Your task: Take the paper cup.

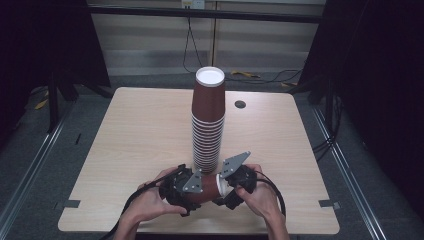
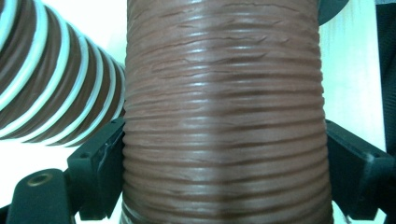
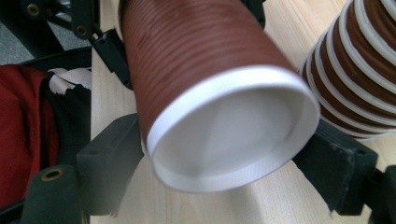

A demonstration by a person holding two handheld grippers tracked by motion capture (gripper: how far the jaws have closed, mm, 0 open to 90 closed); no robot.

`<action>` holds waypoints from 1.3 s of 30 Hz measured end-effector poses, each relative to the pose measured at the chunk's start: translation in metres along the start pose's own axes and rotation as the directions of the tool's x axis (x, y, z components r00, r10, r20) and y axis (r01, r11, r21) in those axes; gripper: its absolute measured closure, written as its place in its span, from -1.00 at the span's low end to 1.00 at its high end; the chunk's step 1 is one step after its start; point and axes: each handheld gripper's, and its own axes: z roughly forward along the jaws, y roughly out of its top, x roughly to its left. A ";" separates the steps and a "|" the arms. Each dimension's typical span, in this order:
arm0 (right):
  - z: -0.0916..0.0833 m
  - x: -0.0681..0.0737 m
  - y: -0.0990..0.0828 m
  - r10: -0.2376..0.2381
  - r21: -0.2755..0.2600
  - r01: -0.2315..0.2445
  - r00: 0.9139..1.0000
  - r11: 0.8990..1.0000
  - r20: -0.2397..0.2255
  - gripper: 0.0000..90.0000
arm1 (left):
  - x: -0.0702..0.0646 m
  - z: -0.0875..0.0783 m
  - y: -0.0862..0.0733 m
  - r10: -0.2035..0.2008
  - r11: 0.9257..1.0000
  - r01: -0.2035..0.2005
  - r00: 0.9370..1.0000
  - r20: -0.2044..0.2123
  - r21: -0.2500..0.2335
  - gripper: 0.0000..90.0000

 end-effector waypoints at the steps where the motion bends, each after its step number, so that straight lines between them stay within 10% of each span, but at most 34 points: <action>1: 0.000 0.000 0.001 0.000 0.003 0.000 1.000 1.000 -0.005 -0.64 | -0.001 0.000 0.000 0.006 1.000 -0.006 1.000 0.002 0.000 -0.70; 14: 0.008 0.000 0.008 -0.015 0.022 0.016 0.998 1.000 -0.065 -0.63 | 0.001 0.000 0.004 0.060 0.998 -0.060 0.998 0.022 0.034 -0.70; 39: 0.005 -0.001 0.009 -0.022 -0.004 0.022 0.994 1.000 -0.102 -0.55 | -0.002 0.003 0.000 0.024 0.997 -0.021 0.998 0.050 -0.074 -0.73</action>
